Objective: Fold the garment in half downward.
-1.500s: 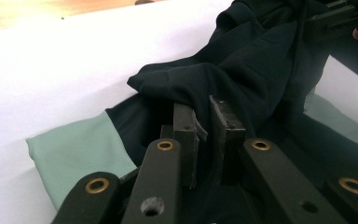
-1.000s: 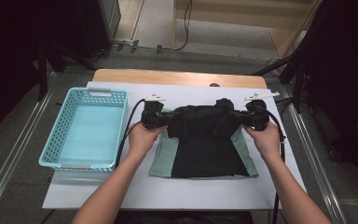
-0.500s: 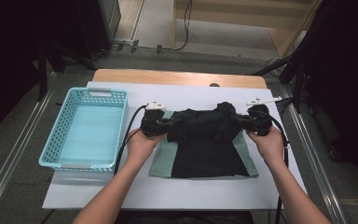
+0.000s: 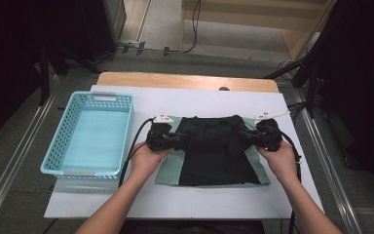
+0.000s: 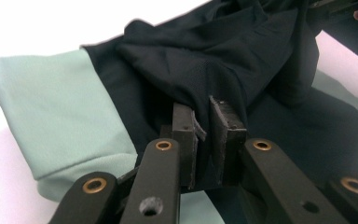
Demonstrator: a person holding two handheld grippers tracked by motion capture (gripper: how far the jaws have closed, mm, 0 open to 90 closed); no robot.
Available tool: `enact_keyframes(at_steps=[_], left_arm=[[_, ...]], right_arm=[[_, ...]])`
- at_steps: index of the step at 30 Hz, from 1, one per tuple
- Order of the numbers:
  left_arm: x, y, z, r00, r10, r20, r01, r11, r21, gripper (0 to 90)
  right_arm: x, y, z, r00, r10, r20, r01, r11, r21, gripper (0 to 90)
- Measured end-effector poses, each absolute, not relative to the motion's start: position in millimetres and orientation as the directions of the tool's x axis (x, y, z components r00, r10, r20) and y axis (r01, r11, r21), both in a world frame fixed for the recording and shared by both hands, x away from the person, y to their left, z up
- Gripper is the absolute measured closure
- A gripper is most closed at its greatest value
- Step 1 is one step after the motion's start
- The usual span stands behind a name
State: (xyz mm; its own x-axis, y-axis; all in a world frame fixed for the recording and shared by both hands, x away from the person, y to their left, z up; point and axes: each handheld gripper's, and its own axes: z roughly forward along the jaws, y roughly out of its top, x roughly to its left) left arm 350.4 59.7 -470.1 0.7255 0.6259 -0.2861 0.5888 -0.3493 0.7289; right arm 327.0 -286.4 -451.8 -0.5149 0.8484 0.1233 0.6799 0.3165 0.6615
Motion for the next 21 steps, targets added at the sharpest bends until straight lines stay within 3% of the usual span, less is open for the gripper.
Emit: enact_keyframes(at_steps=[16,21], left_arm=[[344.1,64.5,-478.9,0.718,0.624,-0.308,0.616,-0.364,0.699,80.6],[345.6,66.5,-466.6,0.721,0.613,-0.323,0.613,-0.348,0.709,65.1]], right_arm=[[322.7,-288.5,-467.8,-0.520,0.839,0.163,0.707,0.315,0.633,74.1],[322.5,-293.9,-461.5,-0.516,0.833,0.199,0.704,0.280,0.653,64.1]])
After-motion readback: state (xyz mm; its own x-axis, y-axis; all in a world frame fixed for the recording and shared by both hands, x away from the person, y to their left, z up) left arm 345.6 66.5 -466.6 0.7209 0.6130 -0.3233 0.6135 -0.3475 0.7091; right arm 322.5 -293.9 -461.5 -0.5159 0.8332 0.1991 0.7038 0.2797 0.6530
